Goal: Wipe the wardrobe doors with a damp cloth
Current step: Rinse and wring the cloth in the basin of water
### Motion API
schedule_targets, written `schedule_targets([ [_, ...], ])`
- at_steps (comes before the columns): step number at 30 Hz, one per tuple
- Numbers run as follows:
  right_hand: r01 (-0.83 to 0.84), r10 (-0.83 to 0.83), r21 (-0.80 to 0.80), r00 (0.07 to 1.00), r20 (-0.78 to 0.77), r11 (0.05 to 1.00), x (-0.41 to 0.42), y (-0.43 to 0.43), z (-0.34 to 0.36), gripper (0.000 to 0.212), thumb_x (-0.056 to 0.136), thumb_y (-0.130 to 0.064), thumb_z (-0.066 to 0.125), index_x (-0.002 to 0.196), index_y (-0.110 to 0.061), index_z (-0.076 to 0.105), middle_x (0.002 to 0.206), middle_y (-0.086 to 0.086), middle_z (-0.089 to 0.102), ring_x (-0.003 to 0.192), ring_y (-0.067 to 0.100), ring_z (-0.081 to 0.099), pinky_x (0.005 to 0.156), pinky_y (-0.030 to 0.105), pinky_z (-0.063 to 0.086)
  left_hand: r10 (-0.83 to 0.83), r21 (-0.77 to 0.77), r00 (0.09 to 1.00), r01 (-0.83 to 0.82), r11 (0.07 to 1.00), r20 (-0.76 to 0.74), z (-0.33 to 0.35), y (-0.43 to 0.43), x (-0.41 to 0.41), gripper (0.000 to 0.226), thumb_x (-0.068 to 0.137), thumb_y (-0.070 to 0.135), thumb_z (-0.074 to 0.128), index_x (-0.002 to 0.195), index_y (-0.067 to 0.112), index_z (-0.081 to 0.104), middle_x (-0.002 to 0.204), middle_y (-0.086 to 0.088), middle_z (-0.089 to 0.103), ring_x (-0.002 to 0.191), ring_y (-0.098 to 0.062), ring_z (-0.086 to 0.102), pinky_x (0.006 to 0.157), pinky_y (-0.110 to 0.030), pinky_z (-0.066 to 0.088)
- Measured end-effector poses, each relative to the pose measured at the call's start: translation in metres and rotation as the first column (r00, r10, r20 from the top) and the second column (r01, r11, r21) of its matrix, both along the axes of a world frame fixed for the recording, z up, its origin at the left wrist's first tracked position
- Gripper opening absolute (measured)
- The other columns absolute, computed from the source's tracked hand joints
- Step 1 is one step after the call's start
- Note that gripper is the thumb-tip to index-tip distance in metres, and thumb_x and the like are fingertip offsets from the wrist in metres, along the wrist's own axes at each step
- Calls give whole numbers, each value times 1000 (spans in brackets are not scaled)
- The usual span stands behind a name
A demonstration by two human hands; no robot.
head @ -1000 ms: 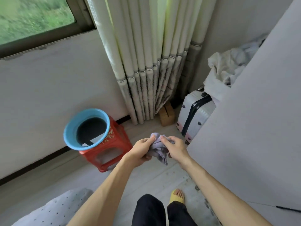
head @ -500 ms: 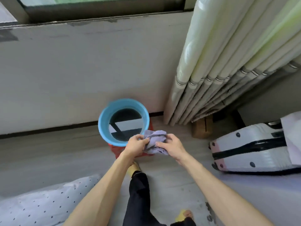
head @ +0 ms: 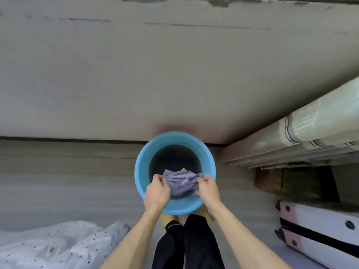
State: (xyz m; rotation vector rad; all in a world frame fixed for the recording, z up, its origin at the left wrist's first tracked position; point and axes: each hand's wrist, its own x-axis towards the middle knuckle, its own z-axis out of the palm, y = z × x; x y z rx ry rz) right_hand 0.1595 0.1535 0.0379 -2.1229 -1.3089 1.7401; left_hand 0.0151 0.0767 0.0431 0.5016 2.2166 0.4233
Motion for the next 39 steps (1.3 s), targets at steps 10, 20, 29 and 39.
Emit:
schedule_targets([
  [10,-115,102,239,992,69,964,-33,52,-66,11,99,-30,60,99,-19,58,84,-3,66,83,20,63,70,30,46,48,-121,999,-50,991,-18,-78,41,-42,33,98,48,51,100,16,61,97,-5,69,97,-32,63,78,-36,47],
  [20,-236,245,-68,954,174,969,-90,41,-121,48,91,-24,58,135,-35,41,132,13,49,108,38,62,93,39,49,394,-197,823,-342,919,409,-133,70,-46,35,101,51,42,120,22,52,107,-14,68,95,-34,67,72,-46,62],
  [29,116,-142,-115,959,-247,987,-113,20,-95,45,98,-58,46,77,-29,71,79,-6,74,80,12,70,76,27,52,548,-134,529,-629,766,648,-141,82,-45,38,107,40,40,102,11,65,94,-8,72,88,-23,65,82,-35,50],
  [39,-373,251,227,867,431,900,-91,45,-115,45,103,-53,28,106,-15,51,112,14,64,103,39,63,77,41,47,417,-69,744,-450,890,523,-133,80,-39,44,105,45,41,97,11,68,101,-11,73,101,-29,67,100,-45,51],
])
